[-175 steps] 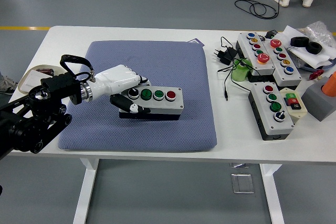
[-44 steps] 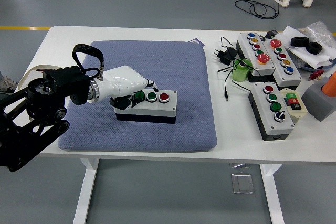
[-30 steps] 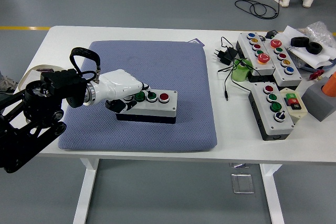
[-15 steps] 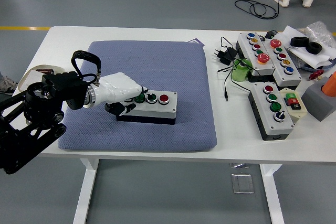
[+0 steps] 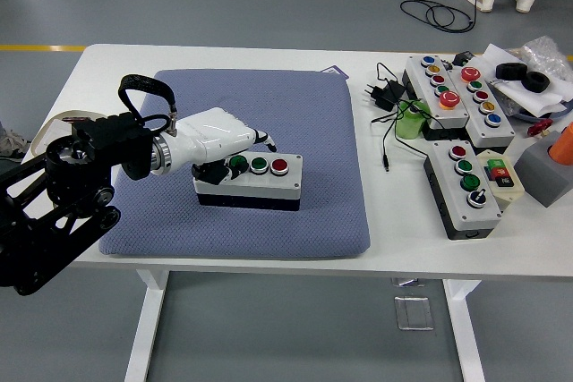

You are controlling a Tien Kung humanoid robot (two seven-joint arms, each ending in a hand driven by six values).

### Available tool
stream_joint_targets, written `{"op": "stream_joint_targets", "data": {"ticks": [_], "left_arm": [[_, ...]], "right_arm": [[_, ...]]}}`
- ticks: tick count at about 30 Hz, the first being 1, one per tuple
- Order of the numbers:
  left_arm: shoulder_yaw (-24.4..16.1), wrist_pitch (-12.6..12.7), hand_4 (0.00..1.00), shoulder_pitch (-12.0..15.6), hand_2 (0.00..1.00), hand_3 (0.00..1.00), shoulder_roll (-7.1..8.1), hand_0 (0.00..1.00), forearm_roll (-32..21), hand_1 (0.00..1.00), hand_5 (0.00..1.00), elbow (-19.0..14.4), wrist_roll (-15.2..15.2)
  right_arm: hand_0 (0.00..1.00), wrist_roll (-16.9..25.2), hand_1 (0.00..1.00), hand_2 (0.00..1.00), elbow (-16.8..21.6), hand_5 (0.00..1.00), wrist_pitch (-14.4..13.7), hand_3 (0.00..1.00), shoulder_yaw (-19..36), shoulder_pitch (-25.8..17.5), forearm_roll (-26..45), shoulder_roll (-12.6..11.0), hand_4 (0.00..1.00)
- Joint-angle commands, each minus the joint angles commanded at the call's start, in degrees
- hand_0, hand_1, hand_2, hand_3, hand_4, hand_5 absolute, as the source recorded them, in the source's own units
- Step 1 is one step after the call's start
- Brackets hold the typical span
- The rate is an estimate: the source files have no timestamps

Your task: Pick up the button,place it on the desk,press the button,press the button

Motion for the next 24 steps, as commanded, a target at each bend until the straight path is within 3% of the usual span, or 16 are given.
{"op": "stream_joint_targets", "data": {"ticks": [10,24], "left_arm": [[1.6,1.2,0.430,-1.2,0.002,0.815,-2.32,0.055,-1.0,0.002,0.002,1.6,0.1],[2.9,0.2,0.435,-1.5,0.002,0.813,-2.42,0.057,-1.3,0.002,0.002,4.7,0.0]], "right_arm": [[0.637,0.0,0.477,0.608,0.0,0.244,-0.1,0.563,-0.2,0.2,0.4,0.0,0.299],[0.637,0.0,0.477,0.608,0.0,0.244,-0.1,0.563,-0.3,0.3,0.4,-0.1,0.300]]}}
